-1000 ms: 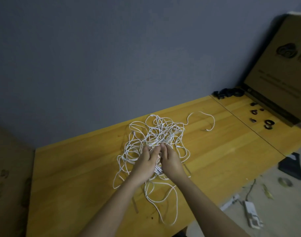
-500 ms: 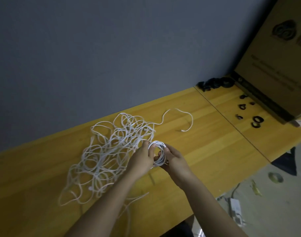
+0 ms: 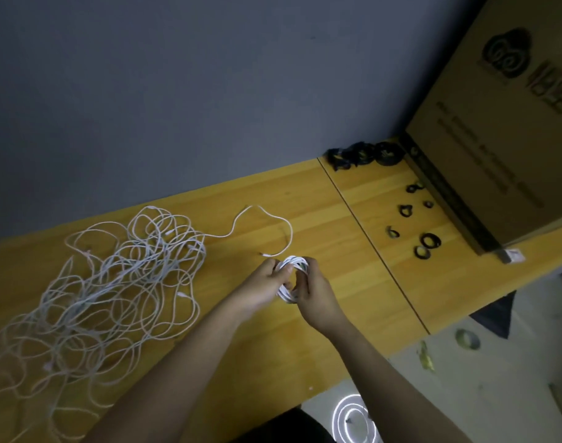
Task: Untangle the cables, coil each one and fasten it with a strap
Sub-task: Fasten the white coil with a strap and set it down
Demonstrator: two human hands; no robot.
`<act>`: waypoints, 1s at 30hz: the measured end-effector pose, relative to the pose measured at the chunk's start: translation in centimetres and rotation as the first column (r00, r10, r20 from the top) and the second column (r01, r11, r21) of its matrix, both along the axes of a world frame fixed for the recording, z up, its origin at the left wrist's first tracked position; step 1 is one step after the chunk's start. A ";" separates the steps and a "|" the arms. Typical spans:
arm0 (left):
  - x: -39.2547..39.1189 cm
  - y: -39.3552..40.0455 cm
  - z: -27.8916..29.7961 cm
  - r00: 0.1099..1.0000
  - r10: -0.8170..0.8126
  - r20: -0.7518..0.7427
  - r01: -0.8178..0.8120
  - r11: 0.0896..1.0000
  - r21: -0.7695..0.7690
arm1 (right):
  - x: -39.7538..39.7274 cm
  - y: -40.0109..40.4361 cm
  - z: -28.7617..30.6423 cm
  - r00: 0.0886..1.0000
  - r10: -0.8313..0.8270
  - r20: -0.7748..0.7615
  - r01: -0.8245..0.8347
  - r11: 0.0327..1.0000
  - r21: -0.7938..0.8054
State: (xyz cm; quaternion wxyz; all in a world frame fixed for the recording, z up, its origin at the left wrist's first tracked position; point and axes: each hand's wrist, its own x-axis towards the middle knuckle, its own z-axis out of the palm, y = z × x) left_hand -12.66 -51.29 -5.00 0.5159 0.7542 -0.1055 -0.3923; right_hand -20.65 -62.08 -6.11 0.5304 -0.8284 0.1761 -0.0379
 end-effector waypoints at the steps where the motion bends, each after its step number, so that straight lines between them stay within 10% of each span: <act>1: 0.1 -1.0 -0.1 1.000 0.004 -0.028 -0.005 0.999 -0.034 | 0.1 -0.9 -0.1 1.000 -0.013 -0.008 0.014 1.000 0.024; 7: -0.8 -7.3 -1.3 0.999 -0.008 -0.036 0.004 0.994 -0.109 | -0.8 -5.6 -1.3 0.991 -0.120 -0.061 0.121 0.993 -0.002; 13: -0.5 -13.6 -2.3 0.983 -0.111 0.149 0.113 0.994 -0.005 | -3.1 -11.5 -0.5 0.975 -0.222 0.008 0.207 0.920 0.333; 30: -4.9 -37.9 -5.0 0.797 -0.425 0.429 0.138 0.820 0.555 | -3.0 -35.0 -7.0 0.895 -0.440 -0.070 0.441 0.897 0.009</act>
